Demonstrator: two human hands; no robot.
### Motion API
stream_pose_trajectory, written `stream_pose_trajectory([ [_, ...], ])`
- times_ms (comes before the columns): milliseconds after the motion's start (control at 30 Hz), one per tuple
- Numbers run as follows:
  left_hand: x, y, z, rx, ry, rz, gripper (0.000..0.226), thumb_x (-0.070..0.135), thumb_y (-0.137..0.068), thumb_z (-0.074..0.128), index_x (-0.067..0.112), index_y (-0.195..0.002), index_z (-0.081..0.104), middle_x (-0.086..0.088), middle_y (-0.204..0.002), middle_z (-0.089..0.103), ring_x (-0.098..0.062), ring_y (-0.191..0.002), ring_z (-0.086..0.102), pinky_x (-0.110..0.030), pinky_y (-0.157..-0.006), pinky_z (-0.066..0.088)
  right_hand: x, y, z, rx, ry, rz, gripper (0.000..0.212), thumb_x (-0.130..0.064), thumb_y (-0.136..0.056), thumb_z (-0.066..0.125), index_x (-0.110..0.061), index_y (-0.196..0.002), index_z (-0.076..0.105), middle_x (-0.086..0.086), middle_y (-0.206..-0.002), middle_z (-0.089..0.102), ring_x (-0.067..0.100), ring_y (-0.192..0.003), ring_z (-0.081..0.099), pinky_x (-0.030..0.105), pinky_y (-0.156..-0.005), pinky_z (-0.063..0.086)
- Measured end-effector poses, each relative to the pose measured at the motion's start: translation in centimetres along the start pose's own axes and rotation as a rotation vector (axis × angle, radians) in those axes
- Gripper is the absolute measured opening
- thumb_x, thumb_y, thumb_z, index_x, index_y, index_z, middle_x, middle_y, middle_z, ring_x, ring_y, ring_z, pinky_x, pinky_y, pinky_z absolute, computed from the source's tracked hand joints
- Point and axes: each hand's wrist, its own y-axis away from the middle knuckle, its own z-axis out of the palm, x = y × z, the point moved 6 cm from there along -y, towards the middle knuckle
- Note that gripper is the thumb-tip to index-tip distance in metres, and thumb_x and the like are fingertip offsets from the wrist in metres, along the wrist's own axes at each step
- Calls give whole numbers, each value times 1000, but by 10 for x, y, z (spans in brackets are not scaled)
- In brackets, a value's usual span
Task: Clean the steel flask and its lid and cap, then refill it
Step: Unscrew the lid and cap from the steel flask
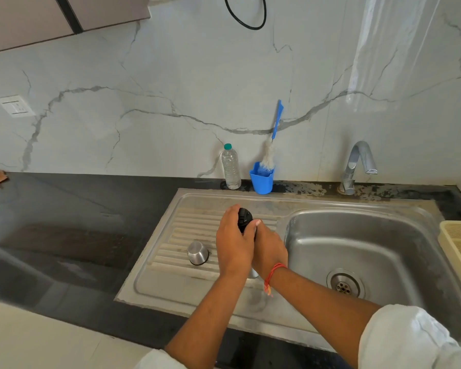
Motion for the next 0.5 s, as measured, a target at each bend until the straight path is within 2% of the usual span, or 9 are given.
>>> stream_pose_trajectory([
  [67,0,0,0,20,15,-6,46,30,-94,75,18,-136,59,13,-122,54,-3,-110,47,-16,-100,42,-1,1,0,1,-2,-5,12,-37,-92,51,-38,-93,39,-10,-74,58,20,-79,61,39,-63,57],
  [167,-1,-4,-1,32,37,-44,49,33,-87,82,20,-129,59,9,-118,50,-4,-104,46,1,-82,36,-2,2,-4,3,-9,-19,11,-36,-92,51,-32,-99,45,-11,-76,58,22,-81,62,37,-63,54],
  [233,-3,-7,1,41,56,-88,54,37,-81,87,22,-126,60,8,-113,45,-9,-103,48,-4,-76,37,-3,3,-6,11,-20,-23,16,-37,-90,51,-31,-104,46,-11,-77,58,21,-81,62,35,-62,52],
  [333,-6,-15,4,68,33,-123,60,49,-70,92,23,-116,63,8,-107,39,-15,-103,51,-22,-82,42,-4,4,-8,11,-36,-21,30,-42,-86,51,-32,-114,46,-12,-80,57,21,-83,62,35,-63,51],
  [400,-7,-20,6,67,13,-143,61,56,-64,93,25,-105,59,9,-102,37,-17,-102,50,-26,-83,45,-6,4,-8,16,-39,-19,43,-56,-79,45,-34,-116,44,-14,-81,58,19,-82,63,39,-66,57],
  [467,-10,-25,11,19,-9,-165,70,62,-62,91,22,-105,53,7,-106,40,-16,-107,46,-29,-88,46,-5,4,-5,28,-36,-7,59,-70,-65,37,-37,-114,43,-14,-84,61,17,-82,63,40,-68,58],
  [500,-12,-28,13,-16,-13,-164,72,63,-63,90,21,-106,51,6,-108,42,-15,-107,46,-30,-90,46,-3,3,-3,26,-34,1,65,-73,-60,40,-38,-115,44,-14,-85,62,17,-82,63,40,-68,59],
])
